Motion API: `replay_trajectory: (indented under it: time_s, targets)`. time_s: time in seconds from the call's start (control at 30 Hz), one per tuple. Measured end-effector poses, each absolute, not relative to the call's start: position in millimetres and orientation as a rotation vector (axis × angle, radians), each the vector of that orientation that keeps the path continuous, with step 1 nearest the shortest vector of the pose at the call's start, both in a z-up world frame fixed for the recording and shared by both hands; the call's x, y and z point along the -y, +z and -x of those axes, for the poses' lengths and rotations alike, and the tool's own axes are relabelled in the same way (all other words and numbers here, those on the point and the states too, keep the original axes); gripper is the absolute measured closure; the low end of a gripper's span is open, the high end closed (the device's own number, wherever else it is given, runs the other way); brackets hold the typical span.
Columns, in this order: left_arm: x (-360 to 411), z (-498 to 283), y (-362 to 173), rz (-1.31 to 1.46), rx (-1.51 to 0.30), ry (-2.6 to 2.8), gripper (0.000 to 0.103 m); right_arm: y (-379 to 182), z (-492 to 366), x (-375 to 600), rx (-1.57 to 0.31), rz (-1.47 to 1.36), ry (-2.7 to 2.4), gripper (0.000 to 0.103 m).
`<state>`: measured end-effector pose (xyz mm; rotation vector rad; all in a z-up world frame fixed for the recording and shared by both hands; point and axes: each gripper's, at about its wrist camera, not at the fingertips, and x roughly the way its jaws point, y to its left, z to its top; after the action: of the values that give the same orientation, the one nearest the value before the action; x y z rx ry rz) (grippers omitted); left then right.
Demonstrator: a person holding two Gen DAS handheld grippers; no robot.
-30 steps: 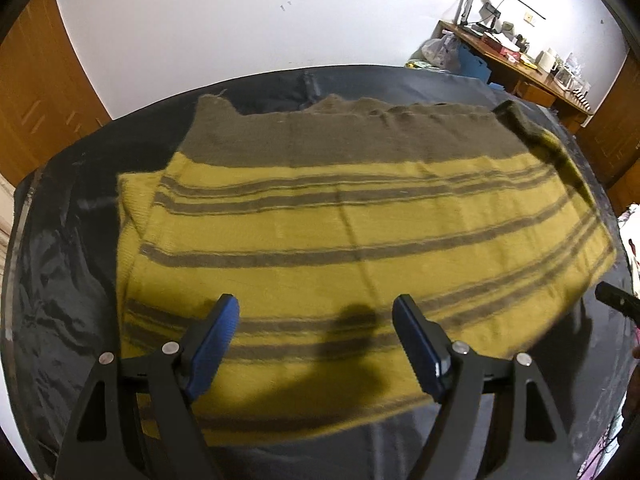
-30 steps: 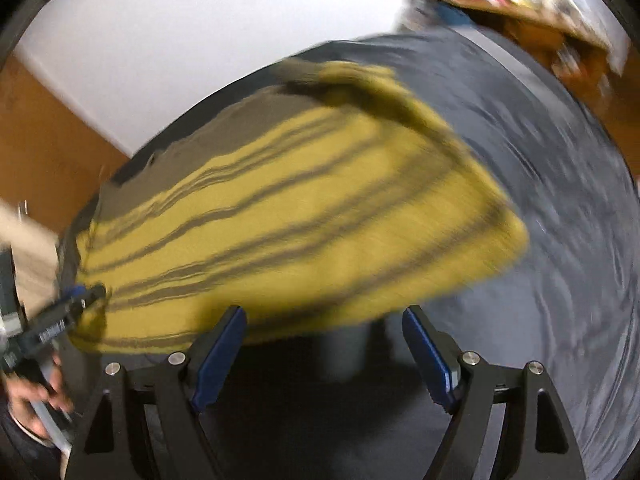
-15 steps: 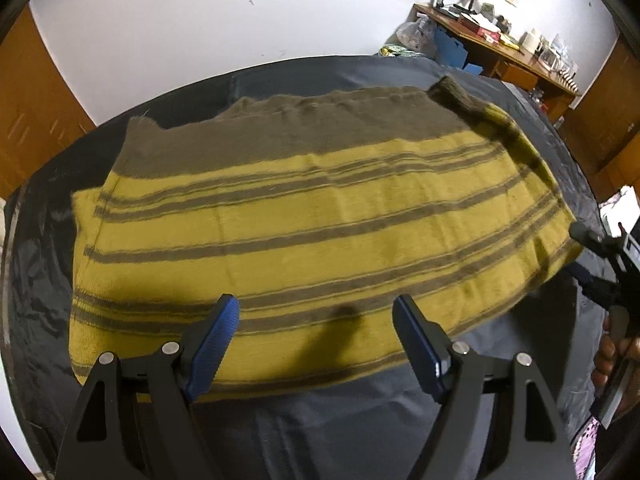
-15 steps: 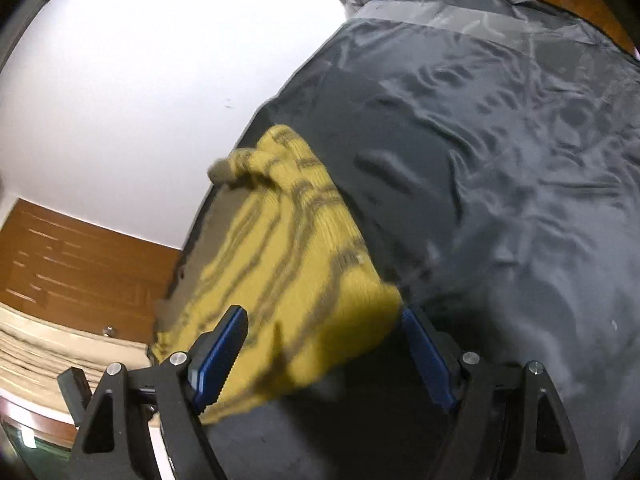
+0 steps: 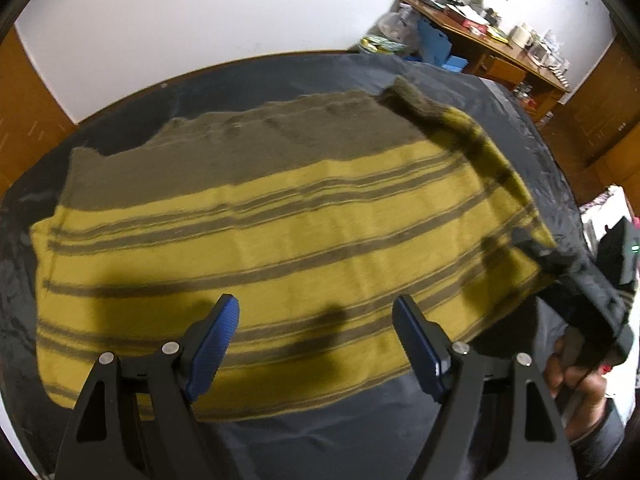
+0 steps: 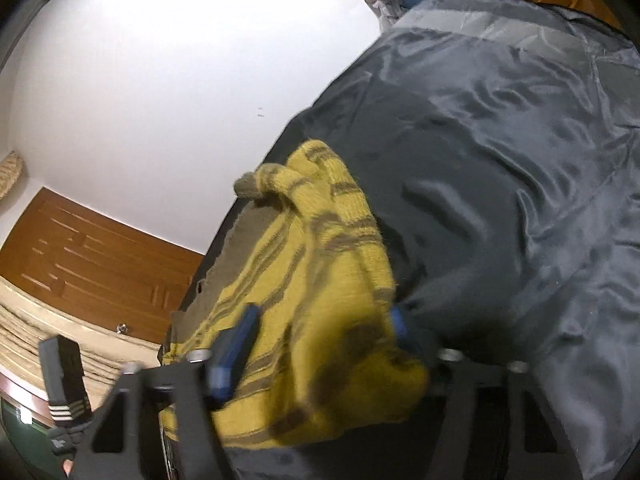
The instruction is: Fold clothes
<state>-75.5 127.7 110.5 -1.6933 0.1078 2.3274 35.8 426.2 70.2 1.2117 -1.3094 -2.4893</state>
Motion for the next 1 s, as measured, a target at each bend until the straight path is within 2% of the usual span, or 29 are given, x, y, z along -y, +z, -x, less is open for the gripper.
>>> replay_trajectory:
  time_s: [0.03,0.17,0.27,0.5,0.57,0.67,0.93,0.97,1.0]
  targets:
    - [-134,78,111,1.693,-0.109,2.312,0.021,67,-35,-428,1.322,-1.225,-2.482,0.065]
    - [-161,86,120,1.658,-0.119,2.246,0.021,65,-34,-430,1.335,-1.236,-2.457,0.067]
    - [-180,96,126,1.655,-0.08,2.188,0.021,83,-33,-419,1.192,-1.224,-2.549,0.07]
    - [-212,128,145,1.652,-0.012,2.095,0.021,151,-35,-337,0.402,-1.071,-2.818,0.072]
    - [-216,134,149,1.662,0.028,2.054,0.021,156,-37,-314,0.252,-1.026,-2.837,0.072]
    - [-221,140,150,1.674,0.051,2.021,0.021,155,-39,-296,0.161,-1.001,-2.824,0.072]
    - [-244,145,131,1.736,-0.102,2.025,0.021,156,-50,-273,0.009,-0.945,-2.812,0.072]
    - [-245,147,126,1.749,-0.103,2.014,0.022,156,-52,-271,-0.003,-0.939,-2.811,0.072]
    - [-244,148,122,1.758,-0.097,2.002,0.027,156,-53,-270,-0.012,-0.937,-2.808,0.072]
